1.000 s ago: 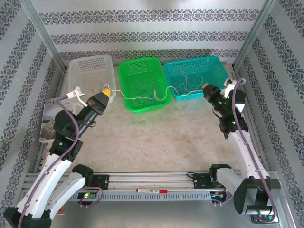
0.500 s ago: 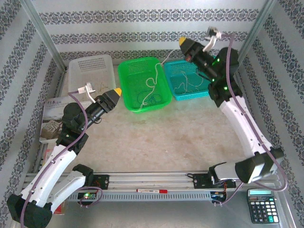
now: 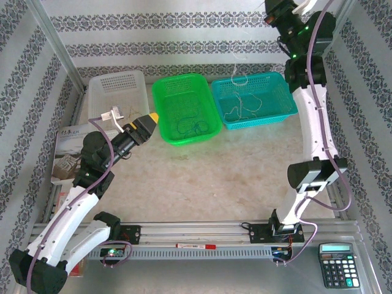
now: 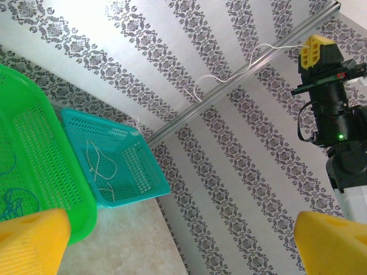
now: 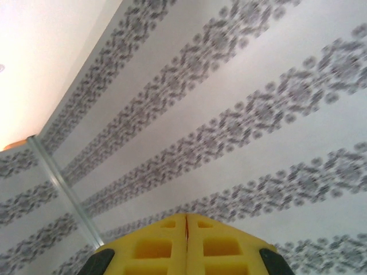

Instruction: Untangle the cables

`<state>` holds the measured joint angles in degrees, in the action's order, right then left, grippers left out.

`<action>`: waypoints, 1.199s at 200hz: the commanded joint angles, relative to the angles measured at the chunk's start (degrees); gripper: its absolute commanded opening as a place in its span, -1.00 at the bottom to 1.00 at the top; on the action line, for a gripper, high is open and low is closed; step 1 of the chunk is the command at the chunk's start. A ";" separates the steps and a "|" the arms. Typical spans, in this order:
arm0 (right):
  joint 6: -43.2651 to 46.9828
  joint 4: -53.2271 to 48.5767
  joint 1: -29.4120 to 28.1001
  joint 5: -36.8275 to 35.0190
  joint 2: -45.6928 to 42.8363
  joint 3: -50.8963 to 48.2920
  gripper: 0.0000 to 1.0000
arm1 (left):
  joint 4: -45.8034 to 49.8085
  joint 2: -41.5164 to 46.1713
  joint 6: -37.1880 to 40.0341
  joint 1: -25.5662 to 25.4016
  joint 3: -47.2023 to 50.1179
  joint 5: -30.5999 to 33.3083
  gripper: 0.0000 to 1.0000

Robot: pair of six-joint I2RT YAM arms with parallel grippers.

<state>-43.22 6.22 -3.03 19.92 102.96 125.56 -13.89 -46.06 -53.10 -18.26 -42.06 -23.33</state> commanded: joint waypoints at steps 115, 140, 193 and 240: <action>8.94 15.63 -0.49 -7.49 -1.14 -50.66 -1.00 | -0.17 -0.82 -0.78 0.65 -0.32 -1.23 1.00; 9.26 15.33 0.64 -6.98 -2.44 -50.42 -1.00 | -0.47 -0.75 -0.86 0.53 -0.06 -1.10 1.00; 5.26 17.73 0.82 -4.82 -11.32 -48.92 -1.00 | -1.15 -0.68 -1.40 0.55 0.84 -0.93 1.00; 10.23 14.80 -1.28 -8.00 -15.91 -40.55 -1.00 | -1.84 -0.78 -1.91 0.60 1.36 -1.10 1.00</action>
<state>-35.97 19.40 -3.68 13.74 89.17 79.72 -13.74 -47.62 -54.24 -18.26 -41.34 -23.59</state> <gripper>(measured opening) 0.042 0.996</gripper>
